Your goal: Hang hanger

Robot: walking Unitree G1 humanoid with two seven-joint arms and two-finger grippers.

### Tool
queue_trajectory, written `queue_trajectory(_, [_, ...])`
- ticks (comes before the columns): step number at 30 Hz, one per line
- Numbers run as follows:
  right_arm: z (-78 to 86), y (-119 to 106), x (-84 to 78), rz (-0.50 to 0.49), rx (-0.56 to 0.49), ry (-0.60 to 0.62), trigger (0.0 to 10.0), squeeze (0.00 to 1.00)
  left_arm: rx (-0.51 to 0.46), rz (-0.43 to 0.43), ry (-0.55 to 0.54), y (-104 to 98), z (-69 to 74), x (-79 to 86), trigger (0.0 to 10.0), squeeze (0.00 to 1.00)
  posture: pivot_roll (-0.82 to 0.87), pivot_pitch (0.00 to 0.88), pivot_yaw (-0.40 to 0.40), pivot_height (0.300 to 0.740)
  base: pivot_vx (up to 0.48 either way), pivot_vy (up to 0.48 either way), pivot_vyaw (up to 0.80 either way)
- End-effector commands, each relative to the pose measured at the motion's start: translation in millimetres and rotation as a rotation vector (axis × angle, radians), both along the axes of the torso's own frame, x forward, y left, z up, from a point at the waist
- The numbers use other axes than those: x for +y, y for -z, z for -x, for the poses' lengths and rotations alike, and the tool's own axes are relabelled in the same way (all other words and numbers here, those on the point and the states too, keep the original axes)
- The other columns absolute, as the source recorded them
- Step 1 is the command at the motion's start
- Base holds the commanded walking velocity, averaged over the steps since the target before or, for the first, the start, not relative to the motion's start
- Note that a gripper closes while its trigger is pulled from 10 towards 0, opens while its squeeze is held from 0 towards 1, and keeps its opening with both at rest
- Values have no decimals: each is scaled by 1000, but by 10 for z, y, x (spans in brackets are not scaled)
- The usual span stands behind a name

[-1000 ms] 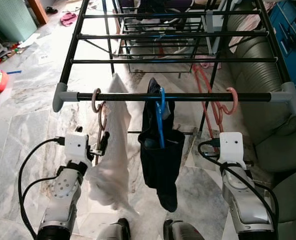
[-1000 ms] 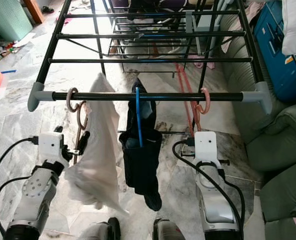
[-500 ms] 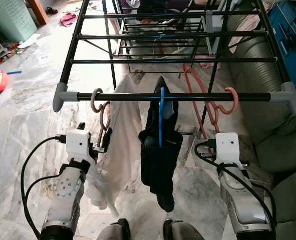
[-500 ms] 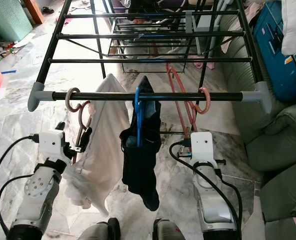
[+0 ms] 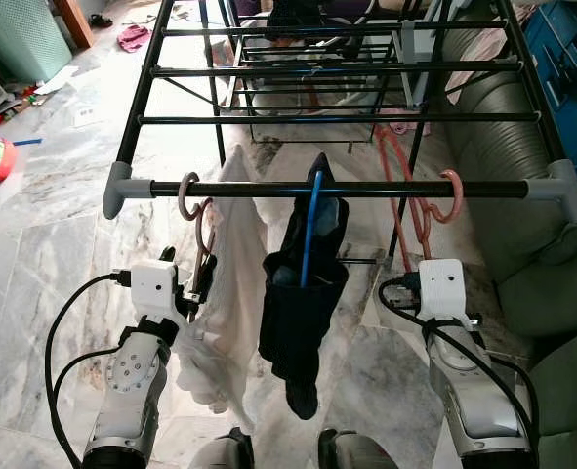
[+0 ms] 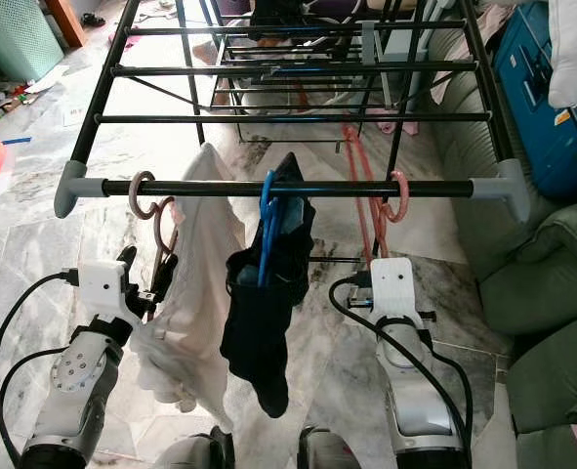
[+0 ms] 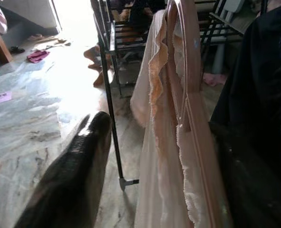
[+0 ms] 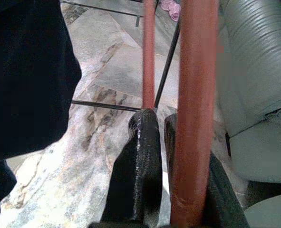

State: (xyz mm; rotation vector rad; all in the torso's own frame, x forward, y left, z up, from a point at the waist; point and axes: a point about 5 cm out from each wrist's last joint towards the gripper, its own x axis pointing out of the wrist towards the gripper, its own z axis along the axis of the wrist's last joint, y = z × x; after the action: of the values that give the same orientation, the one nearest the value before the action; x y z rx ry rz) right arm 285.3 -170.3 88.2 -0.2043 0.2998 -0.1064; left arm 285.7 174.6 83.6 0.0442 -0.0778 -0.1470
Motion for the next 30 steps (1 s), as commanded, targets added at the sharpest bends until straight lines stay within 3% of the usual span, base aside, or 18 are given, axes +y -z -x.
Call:
queue_trajectory(1, [37,64,18,-3,30,-6,10000,0,14,-26,-23,35,15,66,2627,0,-105,202,45,740,0,0,0])
queue_trajectory(3, [38,65,19,-3,30,-7,10000,0,13,-30,-24,33,13,68,2627,0,-105,202,45,740,0,0,0])
queue_trajectory(4, [41,70,18,-4,32,-7,10000,0,10,-36,-31,30,10,72,7412,0,-105,201,45,740,0,0,0])
queue_trajectory(5, [44,77,19,-5,35,-8,10000,0,9,-33,-27,29,7,67,4863,0,-104,201,44,740,0,0,0])
queue_trajectory(6, [47,83,20,-7,38,-11,10000,0,5,-16,-22,26,7,57,3569,0,-105,201,43,740,0,0,0])
queue_trajectory(7, [45,83,22,-7,39,-13,10000,0,6,-4,-16,28,11,50,0,0,-105,201,43,740,0,0,0])
queue_trajectory(12, [40,82,22,-5,41,-19,10000,0,11,-7,-24,41,16,48,0,0,-105,200,39,740,0,0,0])
queue_trajectory(13, [39,82,21,-5,41,-20,10000,0,14,-13,-30,46,15,51,824,0,-105,200,39,740,0,0,0])
queue_trajectory(14, [39,81,21,-5,42,-22,10000,0,23,-28,-35,59,11,53,7608,0,-105,200,39,740,0,0,0])
queue_trajectory(15, [39,81,21,-4,42,-23,10000,0,26,-34,-35,63,10,53,7608,0,-105,200,39,740,0,0,0])
queue_trajectory(16, [38,80,22,-4,42,-24,10000,0,27,-36,-29,67,11,48,10000,0,-105,200,39,740,0,0,0])
queue_trajectory(18, [36,80,23,-4,43,-26,10000,0,29,-8,-10,73,13,31,10000,0,-108,197,37,740,0,0,0])
queue_trajectory(19, [34,81,21,-3,44,-27,10000,0,27,-6,-17,70,12,37,10000,961,-108,196,37,740,0,0,0])
queue_trajectory(21, [34,82,21,-2,44,-28,10000,0,27,7,-12,70,14,36,10000,1000,-108,196,37,740,0,0,0])
queue_trajectory(30, [43,85,18,-6,49,-35,10000,0,39,19,16,96,27,-8,10000,1000,-111,193,33,740,0,0,0])
